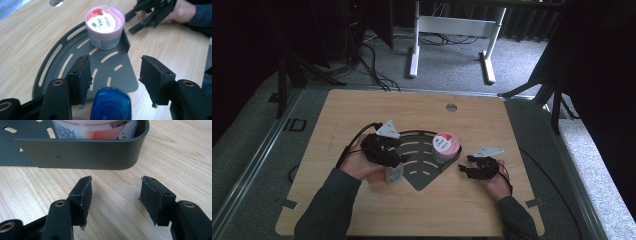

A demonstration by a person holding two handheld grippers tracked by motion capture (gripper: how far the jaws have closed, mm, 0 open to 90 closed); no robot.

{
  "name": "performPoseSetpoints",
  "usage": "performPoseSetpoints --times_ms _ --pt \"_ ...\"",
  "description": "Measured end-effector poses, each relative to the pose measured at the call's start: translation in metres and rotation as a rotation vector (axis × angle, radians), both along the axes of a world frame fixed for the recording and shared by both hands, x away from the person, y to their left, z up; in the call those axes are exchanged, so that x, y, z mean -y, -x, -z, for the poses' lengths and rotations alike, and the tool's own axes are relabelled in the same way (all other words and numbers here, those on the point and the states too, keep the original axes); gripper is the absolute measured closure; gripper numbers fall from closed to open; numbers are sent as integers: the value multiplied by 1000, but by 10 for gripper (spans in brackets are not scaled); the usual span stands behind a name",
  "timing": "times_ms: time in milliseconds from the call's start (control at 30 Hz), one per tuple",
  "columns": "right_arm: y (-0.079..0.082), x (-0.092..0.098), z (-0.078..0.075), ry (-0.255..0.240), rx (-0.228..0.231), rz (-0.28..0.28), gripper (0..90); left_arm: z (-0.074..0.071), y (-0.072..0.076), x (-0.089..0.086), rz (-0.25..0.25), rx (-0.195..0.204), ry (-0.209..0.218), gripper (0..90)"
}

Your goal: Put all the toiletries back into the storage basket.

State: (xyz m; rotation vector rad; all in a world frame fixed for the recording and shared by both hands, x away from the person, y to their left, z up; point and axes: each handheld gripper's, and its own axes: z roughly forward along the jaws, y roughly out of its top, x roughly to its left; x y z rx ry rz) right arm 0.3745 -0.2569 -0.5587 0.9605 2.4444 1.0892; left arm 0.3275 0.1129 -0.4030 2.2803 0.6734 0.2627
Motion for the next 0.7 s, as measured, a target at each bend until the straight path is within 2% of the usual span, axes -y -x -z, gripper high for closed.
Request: performPoseSetpoints --times_ms 233,300,367,433,467,700 --pt "0 0 0 2 0 -5 409 3 -1 -1 -11 -20 -53 405" --pt "0 0 0 2 0 -6 409 4 -1 0 2 -28 -66 409" --pt "0 0 0 3 0 -6 407 4 0 1 1 -23 -92 418" --pt "0 0 0 3 -1 -7 407 4 0 1 1 -23 -92 422" --pt "0 0 0 3 0 -10 398 6 1 2 2 -28 -127 431" --pt "0 -1 0 3 0 -14 391 9 -1 1 6 -52 -158 445"
